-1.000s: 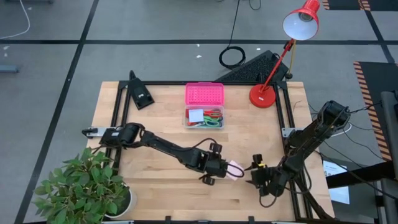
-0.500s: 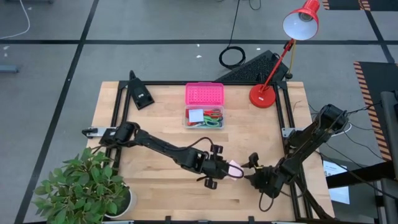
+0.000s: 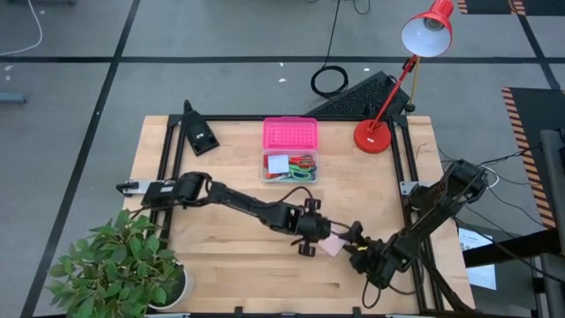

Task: Pack school essentials
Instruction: Put the pink sticky notes into the supply box

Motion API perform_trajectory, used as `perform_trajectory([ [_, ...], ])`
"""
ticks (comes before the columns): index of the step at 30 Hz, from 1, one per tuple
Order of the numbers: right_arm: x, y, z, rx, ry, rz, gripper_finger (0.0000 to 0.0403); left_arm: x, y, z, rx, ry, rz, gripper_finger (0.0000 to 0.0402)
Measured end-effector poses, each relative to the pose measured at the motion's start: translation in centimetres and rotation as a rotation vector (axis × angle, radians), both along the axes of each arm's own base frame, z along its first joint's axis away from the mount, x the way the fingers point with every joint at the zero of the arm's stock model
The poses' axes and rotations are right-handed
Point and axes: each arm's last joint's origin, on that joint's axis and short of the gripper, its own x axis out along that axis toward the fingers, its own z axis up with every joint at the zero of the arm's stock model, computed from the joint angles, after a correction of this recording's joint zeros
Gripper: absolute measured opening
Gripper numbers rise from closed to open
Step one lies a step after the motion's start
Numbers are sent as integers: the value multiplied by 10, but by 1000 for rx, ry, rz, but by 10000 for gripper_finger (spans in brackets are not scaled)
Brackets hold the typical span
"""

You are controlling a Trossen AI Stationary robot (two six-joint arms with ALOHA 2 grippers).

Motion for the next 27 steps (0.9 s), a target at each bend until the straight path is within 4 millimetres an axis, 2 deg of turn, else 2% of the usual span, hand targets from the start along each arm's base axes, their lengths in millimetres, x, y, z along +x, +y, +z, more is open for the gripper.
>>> perform_trajectory([
  [5, 0, -2, -4, -62, 23, 33, 213, 7, 6, -14, -69, 7, -38, 131],
  [16, 2, -5, -5, -102, 54, 54, 181, 13, 12, -30, -98, 8, -75, 131],
  [27, 2, -5, -6, -89, 87, 80, 110, 13, 14, -36, -106, 29, -67, 131],
])
